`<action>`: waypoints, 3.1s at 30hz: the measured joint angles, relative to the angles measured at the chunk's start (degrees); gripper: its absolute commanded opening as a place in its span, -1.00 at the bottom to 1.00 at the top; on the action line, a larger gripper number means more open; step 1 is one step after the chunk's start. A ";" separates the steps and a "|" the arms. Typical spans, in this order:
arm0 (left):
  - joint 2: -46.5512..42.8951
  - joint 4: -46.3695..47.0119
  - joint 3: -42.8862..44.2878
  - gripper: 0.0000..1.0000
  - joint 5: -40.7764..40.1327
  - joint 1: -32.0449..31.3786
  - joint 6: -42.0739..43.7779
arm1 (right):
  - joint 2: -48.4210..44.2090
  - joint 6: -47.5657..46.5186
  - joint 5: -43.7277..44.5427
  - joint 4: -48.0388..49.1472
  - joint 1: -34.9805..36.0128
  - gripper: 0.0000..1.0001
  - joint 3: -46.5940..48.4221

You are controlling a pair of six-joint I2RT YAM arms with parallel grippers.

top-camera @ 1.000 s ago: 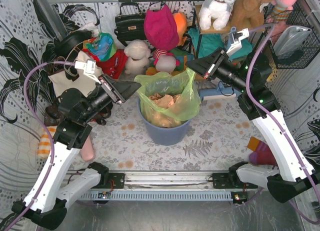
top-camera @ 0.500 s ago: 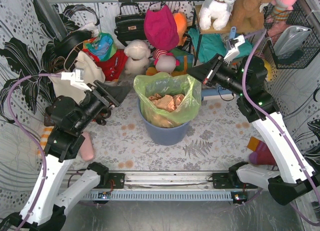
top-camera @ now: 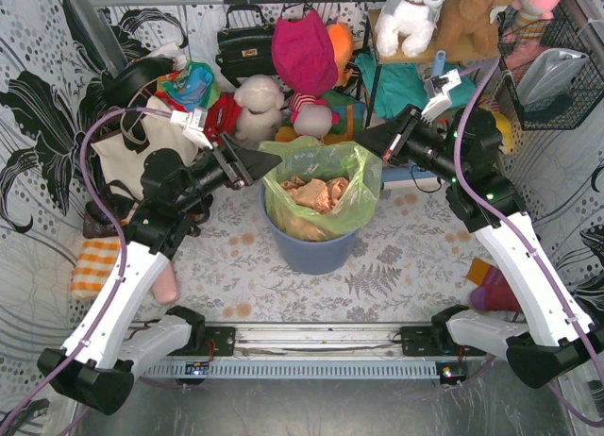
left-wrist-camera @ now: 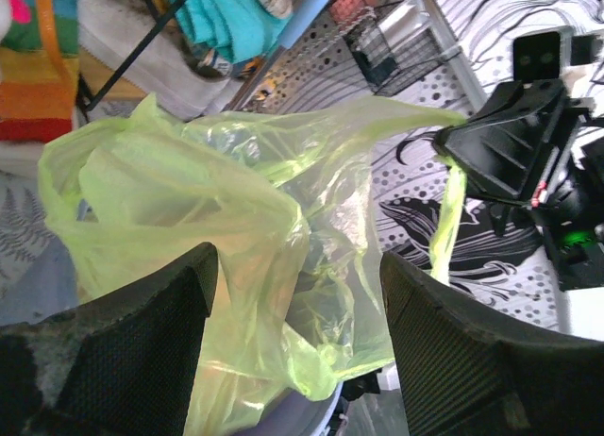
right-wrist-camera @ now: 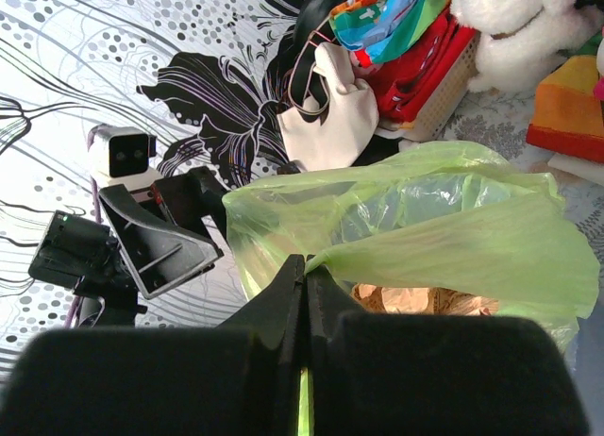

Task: Tie the trash bag

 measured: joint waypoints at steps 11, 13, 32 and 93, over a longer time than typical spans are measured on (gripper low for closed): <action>4.87 18.91 1.11 0.52 14.40 2.84 -11.56 | -0.28 -0.02 0.22 0.02 0.00 -1.00 0.00; 5.64 22.80 2.38 0.52 16.48 2.95 -14.21 | -0.33 -0.02 0.24 0.04 0.00 -1.00 0.00; -4.83 -3.67 7.85 0.54 -1.53 3.13 -3.06 | -1.14 0.02 0.39 1.46 0.00 -1.00 -2.29; 1.27 21.99 -1.14 0.60 12.85 6.56 -18.62 | -1.86 0.02 0.46 0.59 0.00 -1.00 -2.36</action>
